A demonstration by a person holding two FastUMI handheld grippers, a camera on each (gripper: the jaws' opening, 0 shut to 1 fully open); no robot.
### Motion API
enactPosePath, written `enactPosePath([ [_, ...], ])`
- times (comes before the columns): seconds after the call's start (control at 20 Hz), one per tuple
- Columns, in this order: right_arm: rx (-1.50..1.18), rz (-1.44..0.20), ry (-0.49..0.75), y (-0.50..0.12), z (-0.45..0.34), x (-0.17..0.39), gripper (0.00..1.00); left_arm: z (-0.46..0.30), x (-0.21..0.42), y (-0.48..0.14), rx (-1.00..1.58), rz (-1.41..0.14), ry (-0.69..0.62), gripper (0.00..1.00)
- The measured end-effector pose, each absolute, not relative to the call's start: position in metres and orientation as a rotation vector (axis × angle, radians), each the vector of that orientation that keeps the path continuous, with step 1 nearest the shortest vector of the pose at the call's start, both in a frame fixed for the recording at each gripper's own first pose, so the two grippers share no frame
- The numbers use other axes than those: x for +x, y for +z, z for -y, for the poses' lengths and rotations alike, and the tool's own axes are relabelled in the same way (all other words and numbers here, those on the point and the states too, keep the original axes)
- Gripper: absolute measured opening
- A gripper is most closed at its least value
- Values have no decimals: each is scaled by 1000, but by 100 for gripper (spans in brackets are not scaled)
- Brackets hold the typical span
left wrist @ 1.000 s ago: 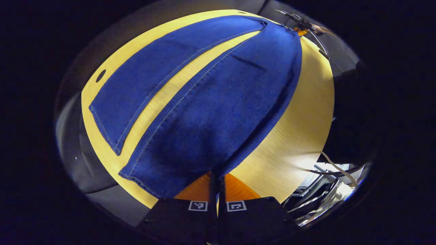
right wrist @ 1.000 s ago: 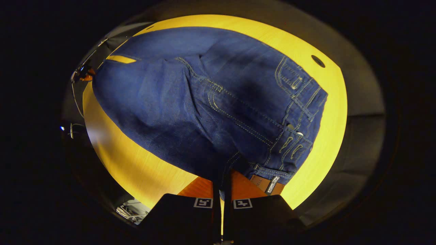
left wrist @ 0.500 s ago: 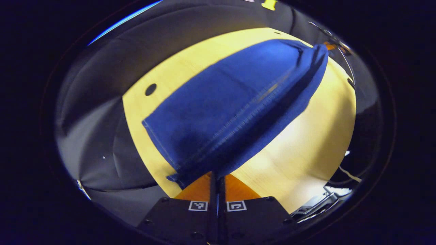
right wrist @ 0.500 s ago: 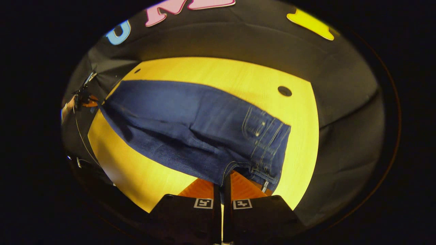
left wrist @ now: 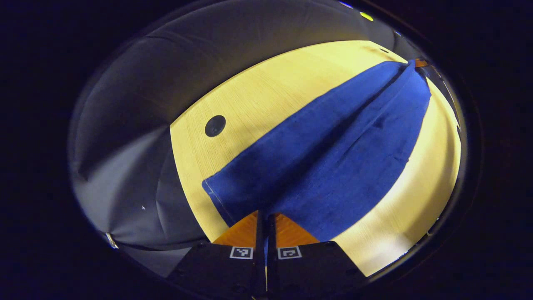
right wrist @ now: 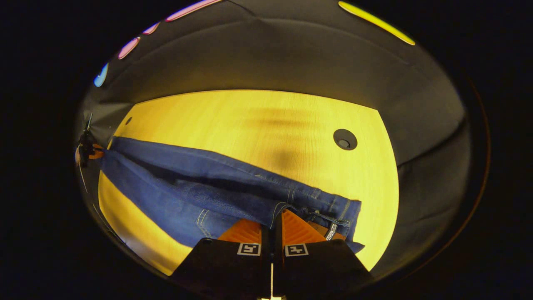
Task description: Grasp the waist and the cuffs of the jeans and fold them to make the two legs overlap; first hold the waist and fold one-third of the jeans toward the cuffs, then hold the cuffs and fold the remaining one-third in the same direction to finish folding.
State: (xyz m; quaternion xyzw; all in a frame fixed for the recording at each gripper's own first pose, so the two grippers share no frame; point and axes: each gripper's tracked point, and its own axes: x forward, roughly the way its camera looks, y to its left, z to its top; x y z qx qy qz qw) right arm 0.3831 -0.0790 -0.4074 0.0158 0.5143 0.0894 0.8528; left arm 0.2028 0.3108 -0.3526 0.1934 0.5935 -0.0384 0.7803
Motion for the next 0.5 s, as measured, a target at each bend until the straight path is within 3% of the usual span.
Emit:
enactPosePath([
  [0.15, 73, -1037, 97, -423, 77, 405, 7, -317, 210, -381, 401, -1314, -43, 7],
  [0.2, 98, -1023, 82, -419, 72, 409, 14, -316, 213, -383, 386, -1298, -29, 10],
  [0.25, 129, -1027, 70, -414, 70, 410, 9, -322, 219, -388, 381, -1269, -12, 19],
  [0.5, 251, -952, 103, -384, 65, 423, 100, -300, 217, -358, 217, -1135, -16, 77],
])
